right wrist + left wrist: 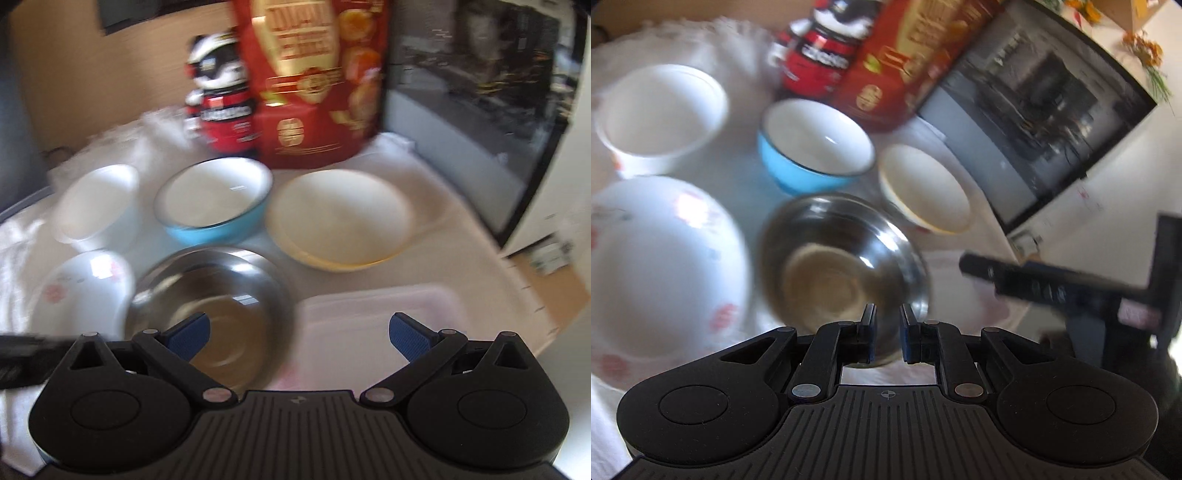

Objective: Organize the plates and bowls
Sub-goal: 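Move both grippers forward toward the stainless steel bowl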

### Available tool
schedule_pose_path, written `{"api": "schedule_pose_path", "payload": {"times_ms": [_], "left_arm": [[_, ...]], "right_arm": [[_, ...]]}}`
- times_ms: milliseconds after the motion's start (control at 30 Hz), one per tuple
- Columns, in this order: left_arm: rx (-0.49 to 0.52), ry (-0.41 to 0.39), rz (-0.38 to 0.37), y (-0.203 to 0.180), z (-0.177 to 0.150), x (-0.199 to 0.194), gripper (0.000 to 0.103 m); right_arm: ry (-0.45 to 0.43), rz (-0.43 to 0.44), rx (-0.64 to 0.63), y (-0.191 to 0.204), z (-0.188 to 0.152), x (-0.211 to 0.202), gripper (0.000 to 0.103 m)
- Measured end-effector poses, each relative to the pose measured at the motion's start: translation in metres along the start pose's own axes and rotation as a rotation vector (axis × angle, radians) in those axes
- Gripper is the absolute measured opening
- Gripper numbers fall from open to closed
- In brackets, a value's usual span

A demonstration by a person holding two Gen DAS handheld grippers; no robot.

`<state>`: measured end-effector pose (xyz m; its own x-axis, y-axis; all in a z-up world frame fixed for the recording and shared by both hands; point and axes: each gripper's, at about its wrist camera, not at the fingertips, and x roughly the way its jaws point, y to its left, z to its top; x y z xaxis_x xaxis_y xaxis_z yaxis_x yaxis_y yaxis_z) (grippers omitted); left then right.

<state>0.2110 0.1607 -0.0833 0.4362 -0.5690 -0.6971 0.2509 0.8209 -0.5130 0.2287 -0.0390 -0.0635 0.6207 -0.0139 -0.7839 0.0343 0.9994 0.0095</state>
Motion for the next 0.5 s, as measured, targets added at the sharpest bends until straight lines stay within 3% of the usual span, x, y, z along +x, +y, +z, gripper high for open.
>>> {"api": "schedule_pose_path", "payload": {"times_ms": [100,233,500], "left_arm": [[-0.044,-0.003,0.035,-0.017,-0.007,0.022,0.014],[-0.214,-0.023,0.055,-0.032,-0.018,0.047,0.014],[-0.274,-0.061,0.141,-0.06,-0.029,0.09,0.015]], "right_arm": [[0.009,-0.021,0.003,-0.033,0.009,0.011,0.103],[0.017,0.005,-0.059,-0.079,0.015,0.025,0.103],[0.053,0.062,-0.116,-0.16,0.024,0.043,0.103]]}}
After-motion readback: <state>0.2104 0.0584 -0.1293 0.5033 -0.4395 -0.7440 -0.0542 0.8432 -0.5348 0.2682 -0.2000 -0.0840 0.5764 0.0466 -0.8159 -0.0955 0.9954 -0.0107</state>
